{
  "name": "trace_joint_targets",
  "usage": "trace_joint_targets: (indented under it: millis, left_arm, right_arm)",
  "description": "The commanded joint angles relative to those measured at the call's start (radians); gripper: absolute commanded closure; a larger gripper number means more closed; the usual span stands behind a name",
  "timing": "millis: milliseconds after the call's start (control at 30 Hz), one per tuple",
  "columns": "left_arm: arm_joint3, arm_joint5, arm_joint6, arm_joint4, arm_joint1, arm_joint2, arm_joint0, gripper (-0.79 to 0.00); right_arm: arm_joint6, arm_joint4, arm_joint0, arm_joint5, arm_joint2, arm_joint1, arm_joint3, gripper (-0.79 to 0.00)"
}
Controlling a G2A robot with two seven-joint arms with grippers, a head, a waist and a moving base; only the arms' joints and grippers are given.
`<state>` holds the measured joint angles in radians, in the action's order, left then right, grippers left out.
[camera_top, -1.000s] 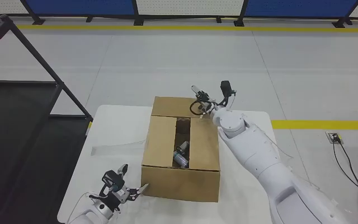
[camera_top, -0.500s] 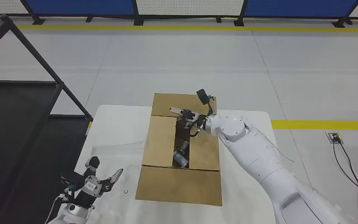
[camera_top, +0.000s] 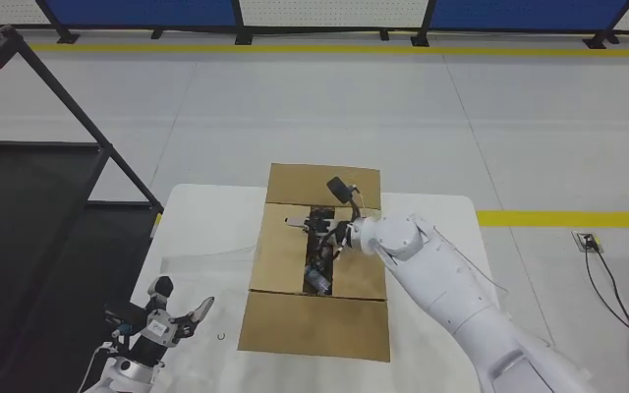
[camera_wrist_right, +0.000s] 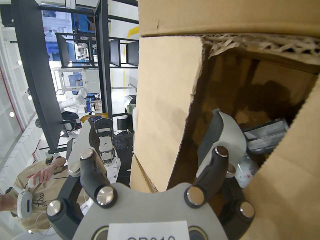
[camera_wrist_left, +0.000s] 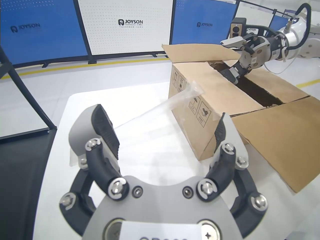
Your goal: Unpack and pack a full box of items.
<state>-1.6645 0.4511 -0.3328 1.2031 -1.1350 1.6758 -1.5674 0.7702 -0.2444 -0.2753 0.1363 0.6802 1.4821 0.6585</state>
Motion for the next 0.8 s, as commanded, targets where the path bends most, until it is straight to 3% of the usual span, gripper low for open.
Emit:
trace_joint_targets:
  millis: [0, 367, 767]
  left_arm:
    - [0.001, 0.002, -0.002, 0.001, 0.0, -0.001, -0.002, -0.785]
    - [0.005, 0.006, -0.012, 0.0, -0.001, -0.001, -0.006, -0.785]
    - [-0.063, 0.028, -0.074, 0.067, 0.005, 0.034, -0.071, -0.785]
  right_arm:
    - [0.033, -0.031, -0.001, 0.031, 0.013, 0.004, -0.01, -0.785]
    - [0.166, -0.182, 0.016, 0.098, 0.095, 0.01, -0.036, -0.785]
    - [0.018, -0.243, 0.02, 0.005, 0.077, 0.069, 0.045, -0.785]
